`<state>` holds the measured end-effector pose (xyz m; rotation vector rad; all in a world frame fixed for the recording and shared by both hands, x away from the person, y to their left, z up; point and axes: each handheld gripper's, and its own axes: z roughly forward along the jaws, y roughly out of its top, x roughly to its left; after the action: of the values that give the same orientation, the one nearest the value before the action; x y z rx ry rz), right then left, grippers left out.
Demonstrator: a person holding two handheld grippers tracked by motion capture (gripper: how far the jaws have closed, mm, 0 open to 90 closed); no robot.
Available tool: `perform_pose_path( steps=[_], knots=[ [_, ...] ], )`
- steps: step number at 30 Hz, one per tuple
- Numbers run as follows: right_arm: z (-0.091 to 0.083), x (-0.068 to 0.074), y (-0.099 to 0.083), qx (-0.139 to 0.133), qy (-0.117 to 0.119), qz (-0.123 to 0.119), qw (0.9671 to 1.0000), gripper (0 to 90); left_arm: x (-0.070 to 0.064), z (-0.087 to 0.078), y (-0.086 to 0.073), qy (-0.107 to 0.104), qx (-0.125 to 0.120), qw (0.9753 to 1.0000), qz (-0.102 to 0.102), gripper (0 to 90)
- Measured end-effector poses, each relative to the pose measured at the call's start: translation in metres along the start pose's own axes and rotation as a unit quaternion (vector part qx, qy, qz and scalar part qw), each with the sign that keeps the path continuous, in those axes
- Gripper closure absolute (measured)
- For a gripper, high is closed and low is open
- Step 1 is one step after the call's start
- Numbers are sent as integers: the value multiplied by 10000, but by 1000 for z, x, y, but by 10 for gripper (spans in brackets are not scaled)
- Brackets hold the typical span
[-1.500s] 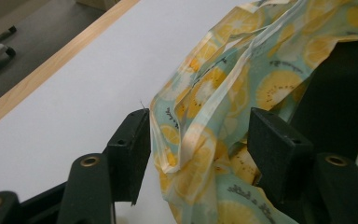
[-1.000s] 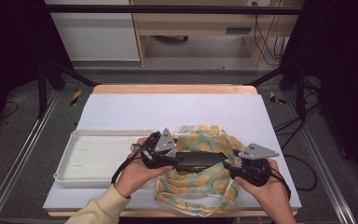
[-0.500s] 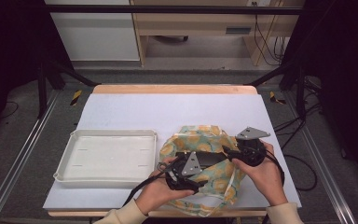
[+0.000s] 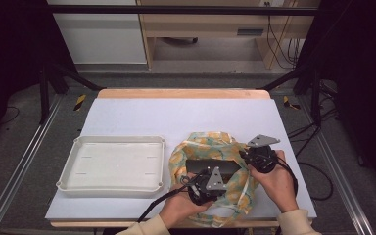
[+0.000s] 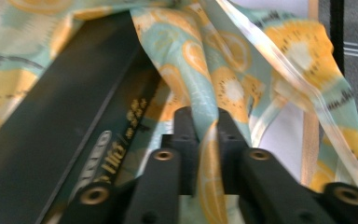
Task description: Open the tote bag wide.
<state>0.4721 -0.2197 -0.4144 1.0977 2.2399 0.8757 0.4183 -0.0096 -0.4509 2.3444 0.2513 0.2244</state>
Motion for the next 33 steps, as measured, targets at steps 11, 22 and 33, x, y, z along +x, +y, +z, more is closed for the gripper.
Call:
perform_pose_path(
  steps=[11,22,33],
  knots=[
    [19,-18,-8,109,-47,144,9998,894,-5,6,-5,-261,95,9996,-23,899],
    [36,-33,-24,408,60,364,9985,895,-4,8,-10,-352,191,9992,-43,900],
    [42,-37,-35,535,83,377,9978,892,-5,15,-13,-402,343,9986,-31,900]
  ],
)
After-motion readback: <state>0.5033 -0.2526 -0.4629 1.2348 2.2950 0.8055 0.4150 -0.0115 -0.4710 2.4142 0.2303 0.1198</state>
